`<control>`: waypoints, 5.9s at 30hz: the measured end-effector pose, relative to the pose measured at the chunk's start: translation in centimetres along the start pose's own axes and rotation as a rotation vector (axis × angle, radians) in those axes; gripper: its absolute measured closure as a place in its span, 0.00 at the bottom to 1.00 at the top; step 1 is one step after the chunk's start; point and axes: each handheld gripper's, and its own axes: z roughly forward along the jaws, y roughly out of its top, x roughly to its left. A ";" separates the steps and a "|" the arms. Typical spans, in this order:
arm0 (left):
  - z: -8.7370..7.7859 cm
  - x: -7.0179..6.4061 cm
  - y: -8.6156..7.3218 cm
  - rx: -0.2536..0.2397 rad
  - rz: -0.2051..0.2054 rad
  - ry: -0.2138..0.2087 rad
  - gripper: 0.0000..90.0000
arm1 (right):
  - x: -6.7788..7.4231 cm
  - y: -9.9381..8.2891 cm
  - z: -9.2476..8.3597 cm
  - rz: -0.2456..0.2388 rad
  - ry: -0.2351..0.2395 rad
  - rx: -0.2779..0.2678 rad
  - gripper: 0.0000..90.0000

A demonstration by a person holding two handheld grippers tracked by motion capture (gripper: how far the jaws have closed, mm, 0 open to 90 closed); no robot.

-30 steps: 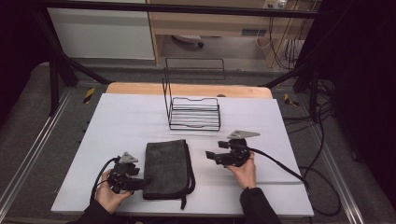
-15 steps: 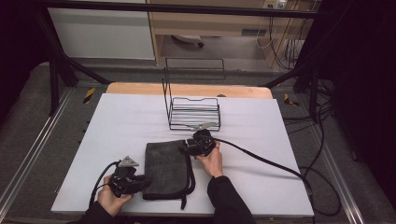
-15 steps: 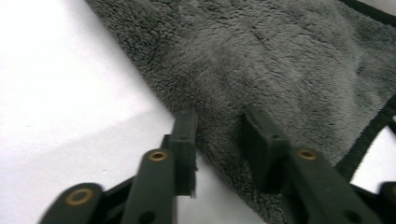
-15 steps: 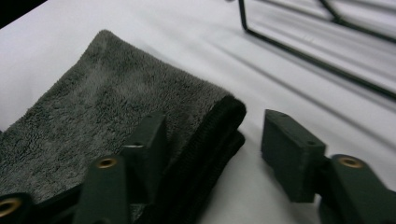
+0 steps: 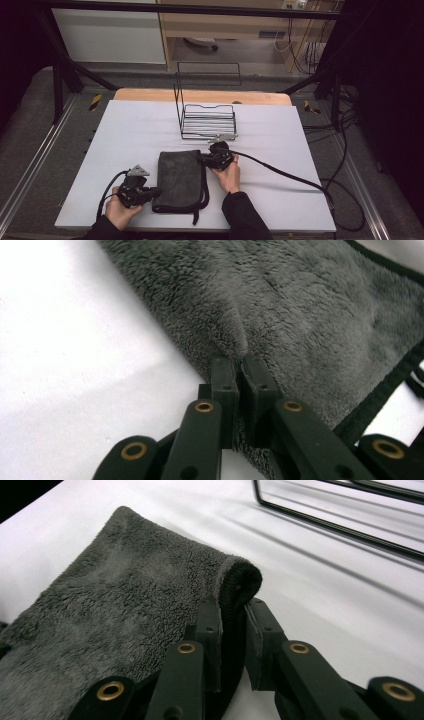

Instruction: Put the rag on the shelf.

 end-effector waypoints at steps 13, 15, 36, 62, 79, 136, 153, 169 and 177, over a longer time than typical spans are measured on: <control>-1.0 1.5 1.8 -0.075 0.058 0.059 0.48 | -0.3 -0.7 -2.1 -0.014 -0.061 -0.055 0.54; -1.0 2.1 2.7 -0.083 0.063 0.074 0.39 | -0.5 -0.7 -2.9 -0.014 -0.046 -0.075 0.46; 4.3 6.4 8.5 -0.093 -0.076 0.096 0.42 | -1.1 -2.7 -6.8 -0.008 -0.009 -0.073 0.07; 5.4 6.1 7.8 -0.064 -0.077 0.025 0.82 | -0.6 0.0 0.0 0.021 -0.080 0.003 0.49; 5.1 6.0 7.8 -0.071 -0.078 0.021 0.89 | -0.8 0.3 0.1 0.134 0.020 0.067 0.85; -6.5 -1.4 9.1 -0.514 0.106 -0.022 0.89 | 5.1 3.1 -12.0 -0.125 0.013 -0.353 0.87; -8.4 -2.9 11.2 -0.626 0.145 -0.034 0.89 | 6.3 5.0 -15.6 -0.194 -0.036 -0.462 0.87; -9.8 -4.8 14.8 -0.724 0.177 -0.032 0.89 | 6.5 6.7 -18.5 -0.203 -0.083 -0.561 0.87; -10.5 -5.5 16.6 -0.779 0.176 -0.045 0.89 | 6.8 8.3 -20.3 -0.225 -0.124 -0.625 0.87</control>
